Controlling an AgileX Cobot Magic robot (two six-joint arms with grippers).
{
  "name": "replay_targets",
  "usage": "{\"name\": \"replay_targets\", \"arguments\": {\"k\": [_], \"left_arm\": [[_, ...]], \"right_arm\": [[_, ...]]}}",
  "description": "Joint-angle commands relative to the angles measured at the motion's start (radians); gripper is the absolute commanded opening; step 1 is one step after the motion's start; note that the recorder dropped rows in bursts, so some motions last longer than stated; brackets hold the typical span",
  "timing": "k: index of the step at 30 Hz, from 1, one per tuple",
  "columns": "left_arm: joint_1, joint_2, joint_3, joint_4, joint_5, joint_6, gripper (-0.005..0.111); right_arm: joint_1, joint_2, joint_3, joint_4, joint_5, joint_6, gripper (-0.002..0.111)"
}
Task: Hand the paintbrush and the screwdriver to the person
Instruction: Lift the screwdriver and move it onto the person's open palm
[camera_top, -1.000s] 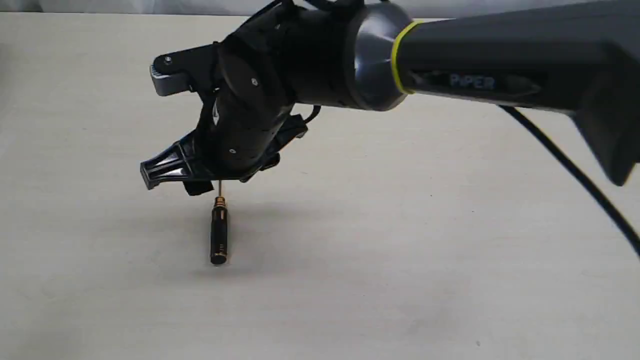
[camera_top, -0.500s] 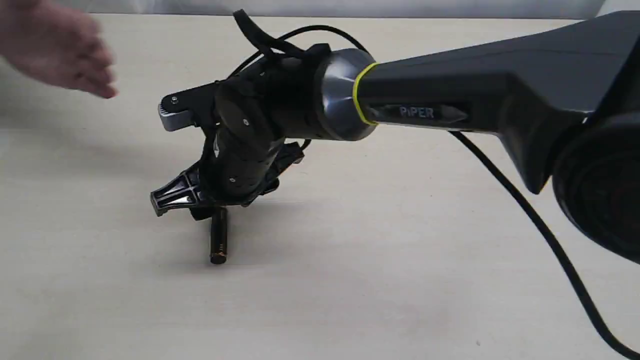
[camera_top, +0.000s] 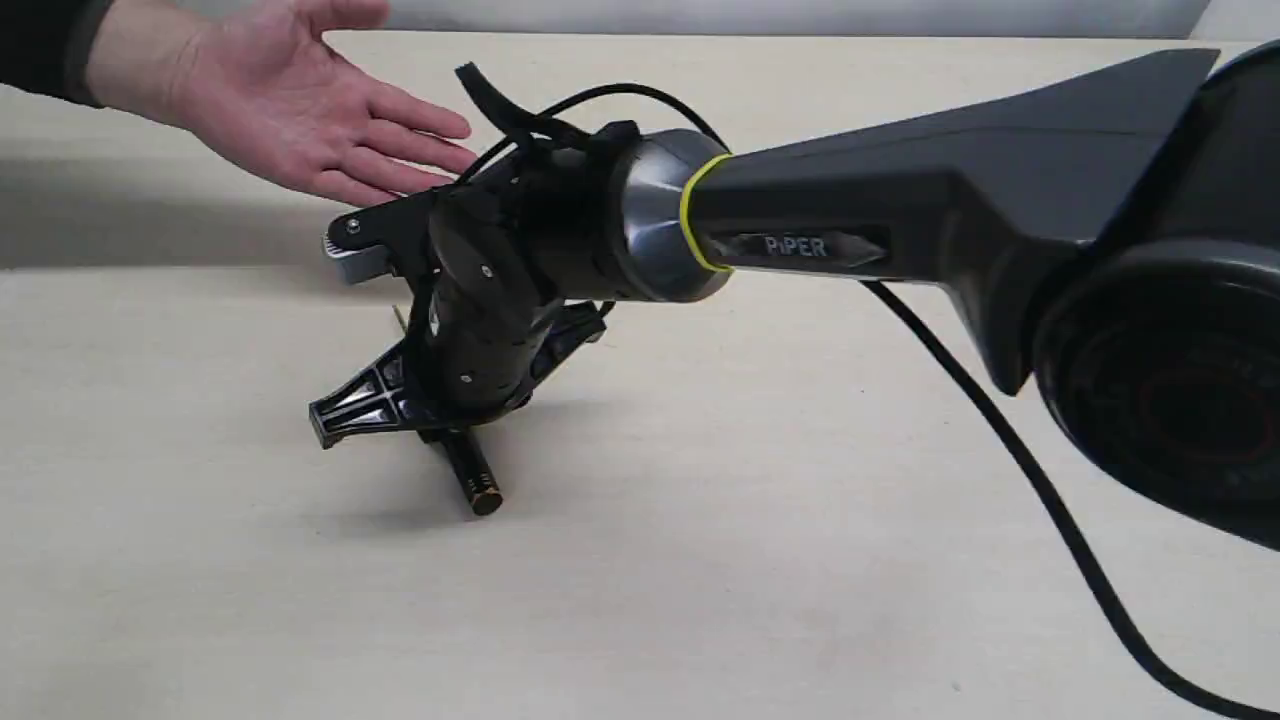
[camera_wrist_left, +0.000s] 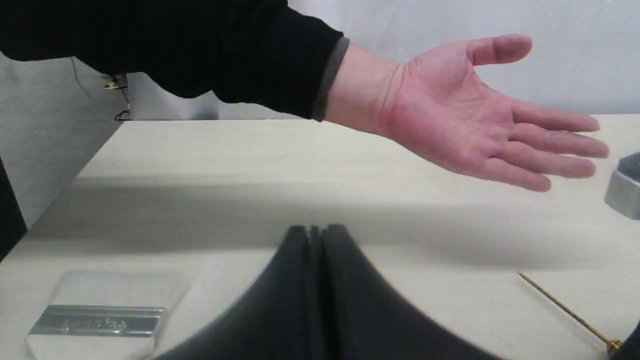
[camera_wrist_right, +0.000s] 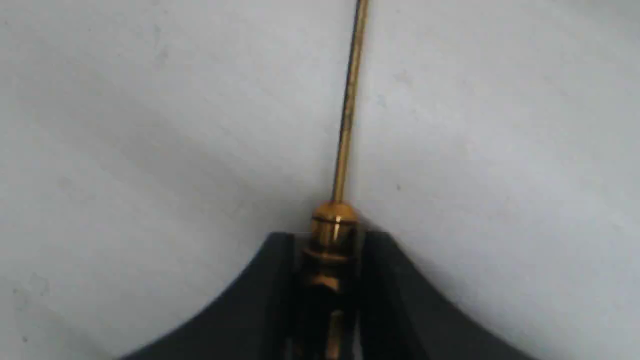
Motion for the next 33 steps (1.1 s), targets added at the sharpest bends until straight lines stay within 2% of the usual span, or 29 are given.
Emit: {"name": "replay_targets", "arguments": {"k": [1, 10, 17, 23, 31, 33], "left_arm": [[-0.008, -0.002, 0.002, -0.002, -0.006, -0.002, 0.000], [-0.008, -0.002, 0.002, -0.002, -0.006, -0.002, 0.000], [-0.008, -0.002, 0.002, -0.005, -0.004, -0.002, 0.000], [-0.008, -0.002, 0.002, -0.004, -0.006, -0.002, 0.000], [-0.008, -0.002, 0.002, -0.004, -0.006, -0.002, 0.000], [-0.008, -0.002, 0.002, -0.004, -0.006, -0.002, 0.000]], "right_arm": [[-0.001, -0.011, 0.007, 0.001, 0.055, -0.028, 0.004], [0.077, -0.170, 0.007, 0.003, 0.127, -0.149, 0.004], [0.138, -0.321, 0.007, -0.010, 0.018, -0.198, 0.004], [0.136, -0.353, -0.015, -0.100, -0.142, -0.198, 0.004], [0.066, -0.250, -0.155, -0.123, -0.184, -0.176, 0.005], [0.042, -0.213, -0.180, -0.097, -0.184, -0.176, 0.008]]}}
